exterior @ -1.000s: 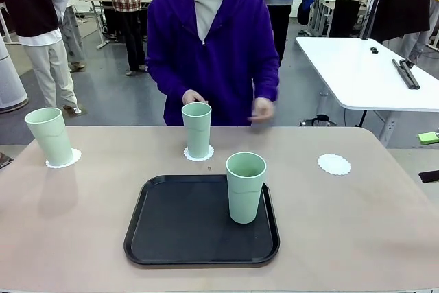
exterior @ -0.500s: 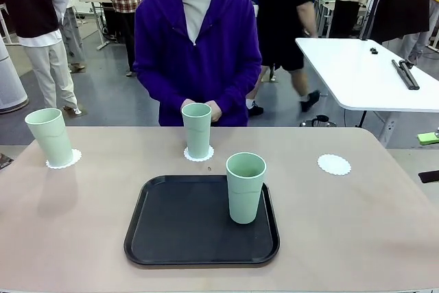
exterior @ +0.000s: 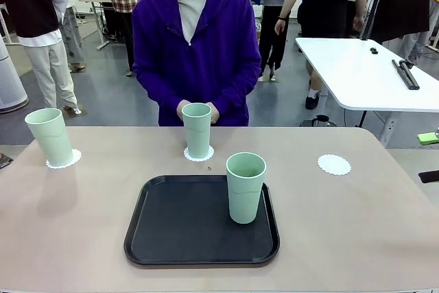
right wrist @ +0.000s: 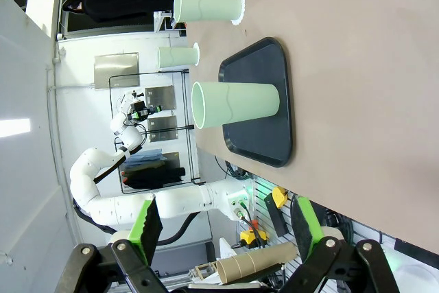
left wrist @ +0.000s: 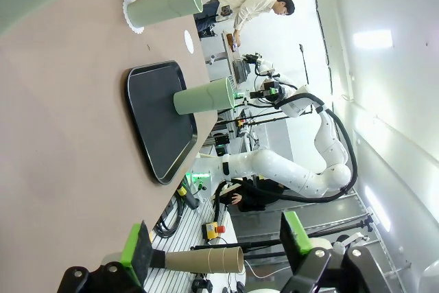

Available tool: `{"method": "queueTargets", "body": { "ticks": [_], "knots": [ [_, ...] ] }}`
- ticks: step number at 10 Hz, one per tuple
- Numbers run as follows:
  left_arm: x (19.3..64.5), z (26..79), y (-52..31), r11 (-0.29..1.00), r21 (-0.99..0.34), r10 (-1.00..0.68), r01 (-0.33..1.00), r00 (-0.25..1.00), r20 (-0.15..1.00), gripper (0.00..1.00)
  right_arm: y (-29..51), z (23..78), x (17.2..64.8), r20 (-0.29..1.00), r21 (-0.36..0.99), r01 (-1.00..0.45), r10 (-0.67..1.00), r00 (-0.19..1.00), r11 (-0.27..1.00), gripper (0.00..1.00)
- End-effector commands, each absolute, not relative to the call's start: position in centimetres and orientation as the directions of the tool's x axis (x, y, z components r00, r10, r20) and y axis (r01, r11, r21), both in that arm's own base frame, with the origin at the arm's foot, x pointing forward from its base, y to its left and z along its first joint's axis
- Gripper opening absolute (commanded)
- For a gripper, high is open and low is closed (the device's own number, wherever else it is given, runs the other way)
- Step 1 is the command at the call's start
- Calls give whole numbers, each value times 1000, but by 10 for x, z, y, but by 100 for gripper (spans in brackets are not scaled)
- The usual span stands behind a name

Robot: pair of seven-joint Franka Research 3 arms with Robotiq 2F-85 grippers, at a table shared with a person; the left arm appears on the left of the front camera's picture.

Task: Place coasters on the table and set cups on them.
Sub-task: Take one Reusable plastic cup from the Flat Tray and place it on a coaster set by the human.

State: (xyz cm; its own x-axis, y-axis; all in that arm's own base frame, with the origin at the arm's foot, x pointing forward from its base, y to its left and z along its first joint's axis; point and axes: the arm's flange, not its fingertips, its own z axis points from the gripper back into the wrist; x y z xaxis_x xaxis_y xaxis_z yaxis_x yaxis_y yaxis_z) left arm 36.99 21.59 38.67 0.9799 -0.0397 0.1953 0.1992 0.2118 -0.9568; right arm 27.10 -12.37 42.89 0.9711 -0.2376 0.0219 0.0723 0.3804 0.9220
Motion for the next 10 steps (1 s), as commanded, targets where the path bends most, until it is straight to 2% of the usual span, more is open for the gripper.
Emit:
{"method": "queueTargets", "body": {
  "ticks": [1, 2, 4, 6, 7, 10],
  "knots": [
    [370, 388, 219, 210, -956, -39, 205, 979, 201, 100, -123, 430, 273, 24, 929, 67, -239, 971, 364, 100],
    [370, 388, 219, 210, -956, -39, 205, 979, 201, 100, -124, 429, 271, 22, 922, 72, -238, 971, 380, 100],
    [370, 388, 219, 210, -956, -39, 205, 979, 201, 100, -110, 453, 299, 163, 832, -100, -68, 984, 546, 100],
    [370, 388, 219, 210, -956, -39, 205, 979, 201, 100, -79, 470, 330, 253, 679, -250, 101, 962, 691, 100],
    [370, 388, 219, 210, -956, -39, 205, 979, 201, 100, -55, 479, 348, 299, 566, -378, 245, 922, 733, 100],
    [370, 388, 219, 210, -956, -39, 205, 979, 201, 100, 28, 485, 371, 340, 318, -671, 580, 740, 670, 100]
  ]
}}
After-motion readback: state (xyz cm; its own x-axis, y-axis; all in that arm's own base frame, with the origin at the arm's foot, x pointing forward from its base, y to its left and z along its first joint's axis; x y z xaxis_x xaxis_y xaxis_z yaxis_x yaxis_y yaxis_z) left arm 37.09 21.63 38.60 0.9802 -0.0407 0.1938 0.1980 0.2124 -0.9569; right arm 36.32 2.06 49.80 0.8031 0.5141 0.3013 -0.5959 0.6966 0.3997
